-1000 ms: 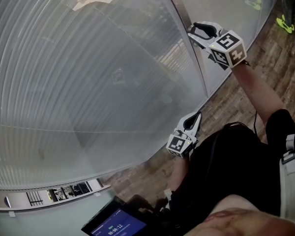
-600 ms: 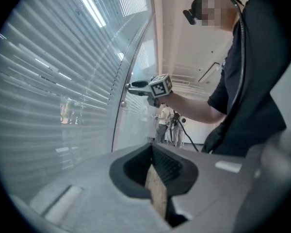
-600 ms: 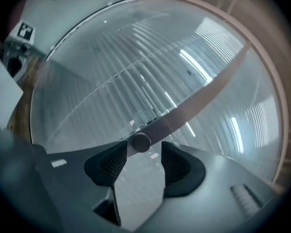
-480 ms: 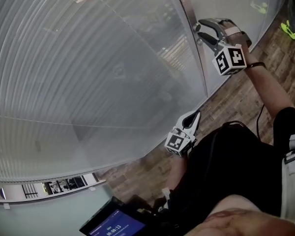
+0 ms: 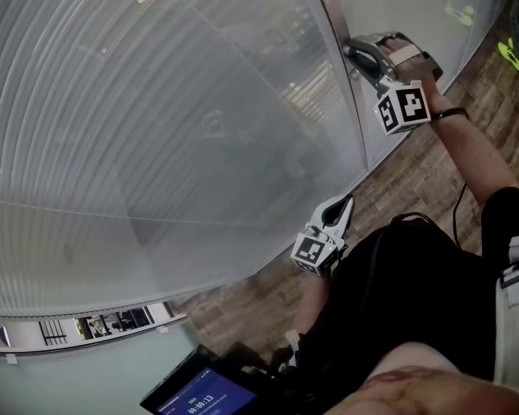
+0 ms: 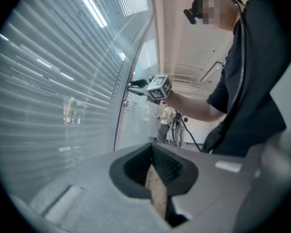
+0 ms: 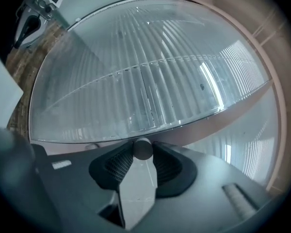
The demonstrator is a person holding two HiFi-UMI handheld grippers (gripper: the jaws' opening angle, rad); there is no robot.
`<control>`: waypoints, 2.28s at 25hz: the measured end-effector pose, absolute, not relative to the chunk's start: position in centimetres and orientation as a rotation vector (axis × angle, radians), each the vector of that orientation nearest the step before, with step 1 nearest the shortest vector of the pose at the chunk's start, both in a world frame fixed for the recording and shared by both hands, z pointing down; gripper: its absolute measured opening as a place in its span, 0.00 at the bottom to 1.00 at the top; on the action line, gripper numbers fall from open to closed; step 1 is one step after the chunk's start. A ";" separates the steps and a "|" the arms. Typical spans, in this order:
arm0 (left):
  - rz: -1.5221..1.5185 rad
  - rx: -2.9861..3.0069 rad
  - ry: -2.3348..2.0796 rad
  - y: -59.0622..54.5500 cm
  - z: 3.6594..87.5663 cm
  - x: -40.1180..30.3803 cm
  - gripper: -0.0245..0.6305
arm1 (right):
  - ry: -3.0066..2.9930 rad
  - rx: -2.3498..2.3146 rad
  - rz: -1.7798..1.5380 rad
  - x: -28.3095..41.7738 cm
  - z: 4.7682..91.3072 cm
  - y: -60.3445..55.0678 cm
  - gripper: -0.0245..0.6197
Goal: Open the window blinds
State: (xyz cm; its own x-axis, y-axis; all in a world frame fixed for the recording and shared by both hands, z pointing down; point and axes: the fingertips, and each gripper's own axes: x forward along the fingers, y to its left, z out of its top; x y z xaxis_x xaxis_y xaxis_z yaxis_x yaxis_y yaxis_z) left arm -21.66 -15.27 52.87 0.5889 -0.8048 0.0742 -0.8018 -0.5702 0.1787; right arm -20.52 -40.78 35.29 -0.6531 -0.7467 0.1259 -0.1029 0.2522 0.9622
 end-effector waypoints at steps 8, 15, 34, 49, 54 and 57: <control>-0.026 2.628 -1.335 -15.4 52.9 -21.7 0.04 | -1.979 0.800 -1.395 -20.5 35.1 -40.8 0.24; -0.023 2.637 -1.324 -15.3 52.7 -21.5 0.04 | -2.192 0.862 -1.160 -20.4 34.6 -40.8 0.24; -0.013 2.656 -1.292 -15.2 52.7 -21.0 0.04 | -2.806 0.979 -0.159 -19.6 34.4 -41.7 0.24; -0.006 2.649 -1.290 -15.5 52.8 -21.1 0.04 | -2.888 1.023 0.134 -19.3 34.2 -42.0 0.24; -0.004 2.645 -1.293 -15.4 52.8 -21.1 0.04 | -2.915 1.004 0.089 -19.3 33.8 -41.7 0.24; -0.009 2.638 -1.301 -15.3 52.9 -21.2 0.04 | -2.864 1.026 -0.101 -18.9 33.7 -41.3 0.26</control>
